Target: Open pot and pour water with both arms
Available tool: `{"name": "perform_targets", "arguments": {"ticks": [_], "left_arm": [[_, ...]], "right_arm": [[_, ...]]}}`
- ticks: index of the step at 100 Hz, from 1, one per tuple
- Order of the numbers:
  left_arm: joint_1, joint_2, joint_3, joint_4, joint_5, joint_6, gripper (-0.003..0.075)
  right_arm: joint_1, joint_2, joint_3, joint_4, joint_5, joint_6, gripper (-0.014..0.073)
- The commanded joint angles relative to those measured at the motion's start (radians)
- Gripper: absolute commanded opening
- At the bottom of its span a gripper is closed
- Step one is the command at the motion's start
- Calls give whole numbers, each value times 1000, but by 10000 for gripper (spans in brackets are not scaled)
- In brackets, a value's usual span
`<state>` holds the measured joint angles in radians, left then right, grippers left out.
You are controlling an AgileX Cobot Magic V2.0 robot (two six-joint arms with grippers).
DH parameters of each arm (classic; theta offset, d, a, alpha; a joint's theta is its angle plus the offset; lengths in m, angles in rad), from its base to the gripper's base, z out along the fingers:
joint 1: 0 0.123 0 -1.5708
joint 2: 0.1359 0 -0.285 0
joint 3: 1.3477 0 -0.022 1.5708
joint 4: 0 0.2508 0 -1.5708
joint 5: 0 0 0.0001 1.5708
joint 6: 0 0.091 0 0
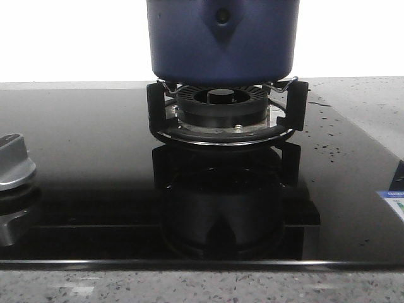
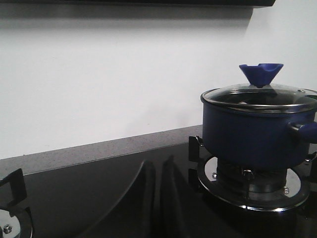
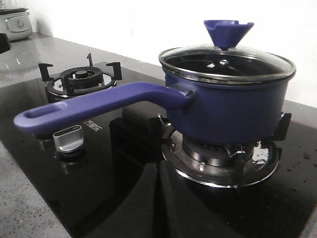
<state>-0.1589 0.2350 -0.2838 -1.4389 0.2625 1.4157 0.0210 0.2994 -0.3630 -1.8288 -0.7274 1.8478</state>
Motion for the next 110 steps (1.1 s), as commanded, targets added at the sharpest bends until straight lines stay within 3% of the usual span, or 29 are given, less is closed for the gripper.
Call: {"name": "perform_targets", "arguments": {"ticks": [1, 19, 25, 30, 37, 49, 57, 64, 83, 110], "left_arm": [[-1, 7, -27, -31, -14, -11, -20], [-1, 7, -27, -10, -16, -9, -20], [0, 5, -27, 123, -20, -19, -20], [0, 5, -23, 268, -28, -102, -20], [3, 5, -2, 544, -76, -365, -20], [3, -8, 69, 1116, -151, -952, -20], [3, -31, 134, 1337, -219, -1158, -20], [3, -60, 195, 1403, -262, -1227, -20], [39, -176, 322, 1398, -262, -1293, -20], [134, -268, 331, 1388, 29, -1291, -20]], "right_arm": [[-1, 7, -27, -51, 22, 2, -64], [-1, 7, -27, -51, 22, 2, -64], [-1, 7, -27, -51, 22, 2, -64], [-1, 7, -27, -51, 22, 2, -64], [-1, 7, -27, -51, 22, 2, -64], [-1, 7, -27, -51, 22, 2, -64], [-1, 7, -27, -51, 22, 2, -64], [-1, 7, -27, -51, 22, 2, -64], [-1, 7, -27, -51, 23, 2, -64], [-1, 7, -27, -51, 25, 2, -64]]}}
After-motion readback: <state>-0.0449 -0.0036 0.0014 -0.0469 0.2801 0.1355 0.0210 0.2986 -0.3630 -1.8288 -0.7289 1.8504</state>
